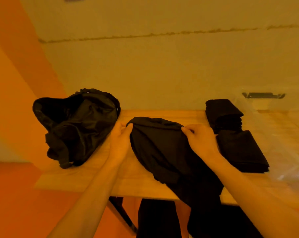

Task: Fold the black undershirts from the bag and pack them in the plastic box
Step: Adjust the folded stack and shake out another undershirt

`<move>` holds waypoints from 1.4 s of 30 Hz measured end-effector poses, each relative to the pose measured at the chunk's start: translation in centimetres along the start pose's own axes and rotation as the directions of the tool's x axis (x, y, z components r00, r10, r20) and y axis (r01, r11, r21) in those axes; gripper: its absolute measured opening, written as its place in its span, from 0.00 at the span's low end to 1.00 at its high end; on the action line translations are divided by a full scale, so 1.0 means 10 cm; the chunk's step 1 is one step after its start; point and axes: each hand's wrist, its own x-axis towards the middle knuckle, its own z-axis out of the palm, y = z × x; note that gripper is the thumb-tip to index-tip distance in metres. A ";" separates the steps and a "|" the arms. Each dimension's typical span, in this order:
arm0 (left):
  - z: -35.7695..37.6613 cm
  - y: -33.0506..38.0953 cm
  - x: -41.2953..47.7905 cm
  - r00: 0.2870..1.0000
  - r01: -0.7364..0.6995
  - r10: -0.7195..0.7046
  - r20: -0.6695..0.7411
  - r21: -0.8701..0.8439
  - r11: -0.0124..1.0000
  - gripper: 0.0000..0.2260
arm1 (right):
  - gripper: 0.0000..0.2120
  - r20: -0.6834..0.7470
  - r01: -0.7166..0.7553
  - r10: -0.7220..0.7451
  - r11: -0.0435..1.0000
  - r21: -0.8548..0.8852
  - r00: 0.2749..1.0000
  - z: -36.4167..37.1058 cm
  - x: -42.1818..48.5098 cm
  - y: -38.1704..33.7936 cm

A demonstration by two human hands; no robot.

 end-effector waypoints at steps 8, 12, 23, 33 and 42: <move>-0.02 1.24 0.08 0.877 0.410 -0.142 0.459 -0.562 0.718 0.15 | 0.10 -0.197 0.145 -0.030 0.785 0.602 0.980 -0.68 0.30 -0.73; 0.14 1.59 0.14 0.654 0.695 -0.496 0.571 -0.196 0.692 0.29 | 0.09 -0.221 0.309 -0.218 0.714 0.628 0.951 -1.02 0.37 -0.98; 0.58 2.66 -0.15 0.939 0.136 0.031 0.343 -0.451 0.882 0.05 | 0.24 0.036 0.132 -0.188 0.800 0.585 0.982 -1.45 0.19 -1.02; 0.21 3.25 0.00 0.978 -0.182 0.207 -0.009 -0.511 0.840 0.11 | 0.25 0.188 -0.018 -0.055 0.930 0.366 0.981 -1.49 0.23 -0.72; -0.27 2.58 0.33 0.995 -0.012 -0.037 -0.095 -0.471 0.882 0.13 | 0.13 0.144 -0.017 -0.054 0.894 0.448 0.988 -1.97 0.62 -0.62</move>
